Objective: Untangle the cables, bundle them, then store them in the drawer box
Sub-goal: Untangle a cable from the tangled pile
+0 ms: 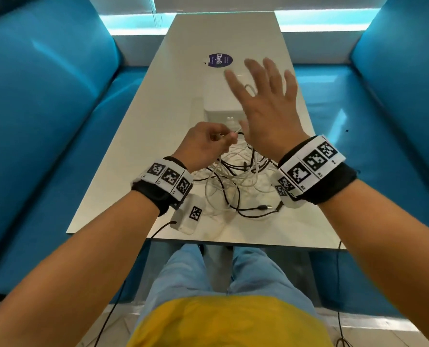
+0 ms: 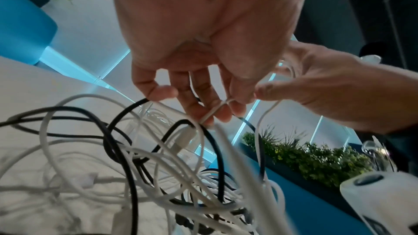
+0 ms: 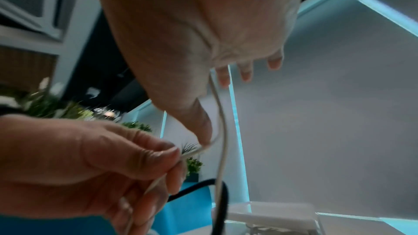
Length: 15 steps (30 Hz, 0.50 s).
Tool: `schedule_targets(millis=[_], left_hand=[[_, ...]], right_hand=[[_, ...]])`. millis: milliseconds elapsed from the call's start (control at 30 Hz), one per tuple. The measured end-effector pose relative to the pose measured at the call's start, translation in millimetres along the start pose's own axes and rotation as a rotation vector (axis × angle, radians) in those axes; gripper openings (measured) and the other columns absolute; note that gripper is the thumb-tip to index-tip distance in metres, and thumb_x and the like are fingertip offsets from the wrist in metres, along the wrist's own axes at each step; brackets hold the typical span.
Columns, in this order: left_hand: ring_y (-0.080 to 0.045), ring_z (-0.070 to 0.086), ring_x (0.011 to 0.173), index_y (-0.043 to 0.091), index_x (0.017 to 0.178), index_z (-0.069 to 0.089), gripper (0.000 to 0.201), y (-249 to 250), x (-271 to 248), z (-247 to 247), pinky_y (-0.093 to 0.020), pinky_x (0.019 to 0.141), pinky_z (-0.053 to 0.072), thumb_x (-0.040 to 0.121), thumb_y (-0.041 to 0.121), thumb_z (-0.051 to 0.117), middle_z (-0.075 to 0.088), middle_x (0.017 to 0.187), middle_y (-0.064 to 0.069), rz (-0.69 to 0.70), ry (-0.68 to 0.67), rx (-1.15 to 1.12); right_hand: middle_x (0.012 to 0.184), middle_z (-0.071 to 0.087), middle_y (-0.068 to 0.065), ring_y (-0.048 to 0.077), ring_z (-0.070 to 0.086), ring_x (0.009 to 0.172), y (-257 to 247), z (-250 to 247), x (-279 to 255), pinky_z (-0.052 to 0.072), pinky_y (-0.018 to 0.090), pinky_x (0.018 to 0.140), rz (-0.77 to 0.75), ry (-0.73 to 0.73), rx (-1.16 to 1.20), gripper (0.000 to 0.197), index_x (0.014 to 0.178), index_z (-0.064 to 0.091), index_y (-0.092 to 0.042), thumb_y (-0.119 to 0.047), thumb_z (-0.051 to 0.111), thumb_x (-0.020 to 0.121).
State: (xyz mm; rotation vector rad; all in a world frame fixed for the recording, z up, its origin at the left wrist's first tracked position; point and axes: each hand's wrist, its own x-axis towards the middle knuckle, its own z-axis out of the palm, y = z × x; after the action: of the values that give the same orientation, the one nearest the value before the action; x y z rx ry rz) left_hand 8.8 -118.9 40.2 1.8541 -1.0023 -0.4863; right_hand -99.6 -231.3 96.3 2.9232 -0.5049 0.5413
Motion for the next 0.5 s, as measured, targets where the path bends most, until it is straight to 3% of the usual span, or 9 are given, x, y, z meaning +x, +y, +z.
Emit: schedule_targets(millis=[100, 200, 267, 333, 433, 500], left_hand=[[-0.009, 0.059, 0.057, 0.028, 0.079, 0.067, 0.016, 5, -2, 0, -0.023, 0.058, 0.05, 0.093, 0.027, 0.06, 0.063, 0.063, 0.003, -0.013, 0.009, 0.017], [-0.011, 0.06, 0.056, 0.022, 0.083, 0.065, 0.017, 3, -4, -2, -0.019, 0.054, 0.046, 0.096, 0.026, 0.055, 0.066, 0.067, -0.007, 0.01, 0.008, 0.046], [-0.013, 0.062, 0.06, 0.017, 0.087, 0.065, 0.019, 2, -4, -3, -0.025, 0.058, 0.049, 0.096, 0.03, 0.055, 0.068, 0.071, -0.008, -0.006, -0.005, 0.032], [-0.015, 0.062, 0.067, 0.011, 0.09, 0.064, 0.021, 2, -3, -3, -0.03, 0.066, 0.05, 0.093, 0.032, 0.06, 0.068, 0.077, -0.005, -0.055, -0.017, 0.015], [-0.01, 0.063, 0.085, 0.015, 0.097, 0.065, 0.023, -8, -6, -4, -0.023, 0.08, 0.049, 0.081, 0.029, 0.075, 0.067, 0.093, 0.002, -0.106, -0.099, 0.175], [-0.009, 0.062, 0.09, 0.018, 0.1, 0.066, 0.024, -15, -11, -3, -0.012, 0.079, 0.047, 0.078, 0.02, 0.077, 0.068, 0.101, 0.001, -0.099, -0.106, 0.27]], right_hand=[[0.16, 0.016, 0.006, 0.035, -0.008, 0.148, -4, 0, -1, -0.01, 0.062, 0.111, -0.157, -0.195, -0.099, 0.051, 0.137, 0.047, -0.028, -0.027, 0.057, 0.088], [0.144, 0.047, -0.002, 0.025, 0.006, 0.149, -1, 8, -3, -0.015, 0.063, 0.109, -0.12, -0.313, -0.034, 0.029, 0.118, 0.064, -0.029, -0.032, 0.046, 0.095], [0.125, 0.063, -0.003, 0.019, 0.028, 0.143, 4, 15, -3, -0.016, 0.061, 0.109, -0.066, -0.248, 0.037, 0.029, 0.107, 0.069, -0.028, -0.037, 0.043, 0.098], [0.11, 0.069, -0.003, 0.017, 0.048, 0.129, 8, 18, -3, -0.015, 0.059, 0.111, 0.02, -0.146, 0.161, 0.032, 0.102, 0.07, -0.027, -0.04, 0.041, 0.099], [0.096, 0.071, -0.005, 0.019, 0.062, 0.105, 15, 15, 1, -0.01, 0.053, 0.115, 0.154, 0.031, 0.342, 0.032, 0.098, 0.07, -0.027, -0.042, 0.041, 0.099], [0.094, 0.072, -0.006, 0.021, 0.063, 0.101, 24, 11, 5, -0.005, 0.051, 0.117, 0.239, 0.116, 0.361, 0.032, 0.097, 0.07, -0.027, -0.043, 0.042, 0.098]])
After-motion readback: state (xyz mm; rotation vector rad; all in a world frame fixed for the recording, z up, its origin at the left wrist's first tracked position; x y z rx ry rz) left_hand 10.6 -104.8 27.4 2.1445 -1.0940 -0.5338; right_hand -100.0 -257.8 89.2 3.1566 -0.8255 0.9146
